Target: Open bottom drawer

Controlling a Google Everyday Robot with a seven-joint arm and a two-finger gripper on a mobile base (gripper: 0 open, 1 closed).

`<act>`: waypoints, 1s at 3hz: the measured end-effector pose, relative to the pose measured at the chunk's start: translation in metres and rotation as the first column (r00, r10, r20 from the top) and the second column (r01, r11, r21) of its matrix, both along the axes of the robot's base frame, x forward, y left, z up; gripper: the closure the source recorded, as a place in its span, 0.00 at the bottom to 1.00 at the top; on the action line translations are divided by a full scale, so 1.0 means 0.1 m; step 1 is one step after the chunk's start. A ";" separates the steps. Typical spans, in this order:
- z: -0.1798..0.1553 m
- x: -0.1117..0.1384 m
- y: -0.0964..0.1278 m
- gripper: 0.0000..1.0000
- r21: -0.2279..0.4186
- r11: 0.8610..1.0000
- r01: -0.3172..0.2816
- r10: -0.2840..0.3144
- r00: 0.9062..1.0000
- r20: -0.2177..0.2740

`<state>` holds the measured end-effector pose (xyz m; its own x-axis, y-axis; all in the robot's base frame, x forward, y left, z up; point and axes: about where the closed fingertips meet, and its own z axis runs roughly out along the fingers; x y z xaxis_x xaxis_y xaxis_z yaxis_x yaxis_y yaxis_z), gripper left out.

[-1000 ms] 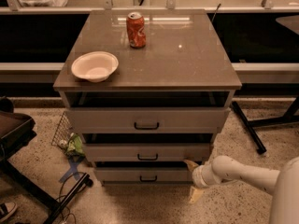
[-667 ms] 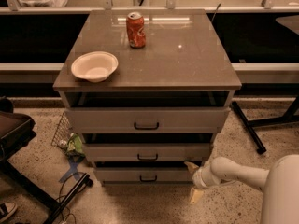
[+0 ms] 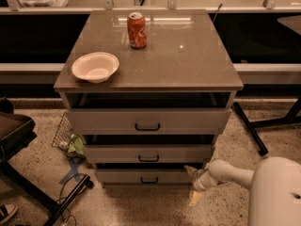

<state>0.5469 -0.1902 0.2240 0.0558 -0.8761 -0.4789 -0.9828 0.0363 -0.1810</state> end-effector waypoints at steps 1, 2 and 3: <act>-0.09 0.11 0.08 0.00 0.019 1.000 0.001 -0.001 1.000 0.002; -0.17 0.19 0.17 0.00 0.027 1.000 -0.003 0.004 1.000 -0.005; -0.25 0.22 0.24 0.15 0.032 0.999 -0.005 0.005 1.000 -0.017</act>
Offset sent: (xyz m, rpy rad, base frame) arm 0.0318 0.0233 -0.0233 0.0326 0.0072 0.0047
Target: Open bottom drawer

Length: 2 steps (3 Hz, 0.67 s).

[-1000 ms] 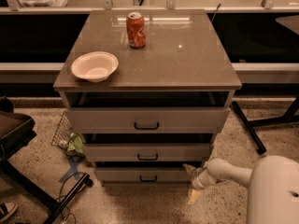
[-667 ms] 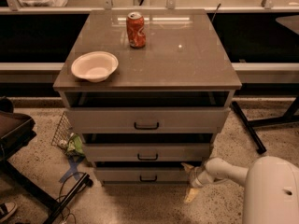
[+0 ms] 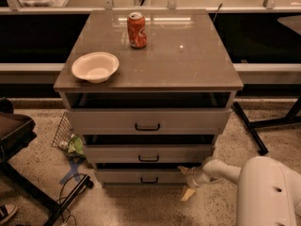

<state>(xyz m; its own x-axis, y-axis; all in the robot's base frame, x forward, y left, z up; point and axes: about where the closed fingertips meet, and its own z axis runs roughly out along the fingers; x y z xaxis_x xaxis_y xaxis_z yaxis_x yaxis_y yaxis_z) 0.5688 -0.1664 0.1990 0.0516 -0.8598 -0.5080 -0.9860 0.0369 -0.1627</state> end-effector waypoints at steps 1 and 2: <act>-0.05 0.01 0.09 0.39 0.001 1.000 -0.013 0.013 1.000 -0.015; -0.07 0.00 0.12 0.62 0.002 1.000 -0.016 0.016 1.000 -0.020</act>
Offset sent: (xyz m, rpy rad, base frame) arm 0.0012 0.0093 -0.0056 0.0008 0.0160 0.0132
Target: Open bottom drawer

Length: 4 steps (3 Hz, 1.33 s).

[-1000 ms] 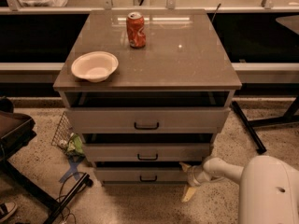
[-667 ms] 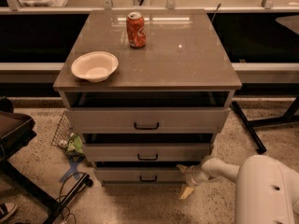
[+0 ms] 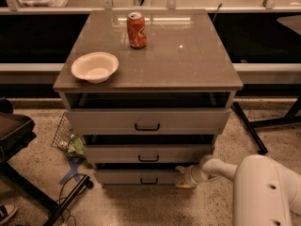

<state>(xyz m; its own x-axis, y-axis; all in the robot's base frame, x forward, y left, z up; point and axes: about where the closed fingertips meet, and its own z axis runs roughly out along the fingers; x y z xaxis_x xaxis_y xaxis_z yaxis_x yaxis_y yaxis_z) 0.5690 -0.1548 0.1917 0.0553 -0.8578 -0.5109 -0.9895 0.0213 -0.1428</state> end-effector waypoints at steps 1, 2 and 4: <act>-0.01 -0.01 0.01 0.85 0.001 1.000 -0.001 0.001 1.000 -0.002; -0.01 -0.04 0.03 1.00 0.003 1.000 -0.004 0.004 1.000 -0.004; 0.05 -0.29 -0.05 1.00 -0.003 1.000 -0.004 0.004 1.000 -0.021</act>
Offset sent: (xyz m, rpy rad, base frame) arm -0.0063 0.0010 0.0014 0.0017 0.0027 0.0043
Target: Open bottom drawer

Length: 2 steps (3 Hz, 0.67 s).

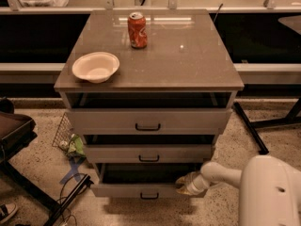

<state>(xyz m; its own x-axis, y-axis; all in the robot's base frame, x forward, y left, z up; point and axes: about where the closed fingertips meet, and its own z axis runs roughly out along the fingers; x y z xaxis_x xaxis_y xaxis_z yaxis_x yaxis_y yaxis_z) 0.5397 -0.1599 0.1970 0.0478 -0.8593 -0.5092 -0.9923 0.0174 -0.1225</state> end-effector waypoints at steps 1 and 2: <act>0.03 -0.11 -0.05 1.00 -0.006 1.000 0.001 -0.001 1.000 -0.002; 0.06 -0.33 -0.09 1.00 -0.012 1.000 -0.014 0.014 1.000 -0.013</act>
Offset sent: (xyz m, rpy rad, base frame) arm -0.2806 -0.0604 0.0566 -0.0875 0.1248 0.1788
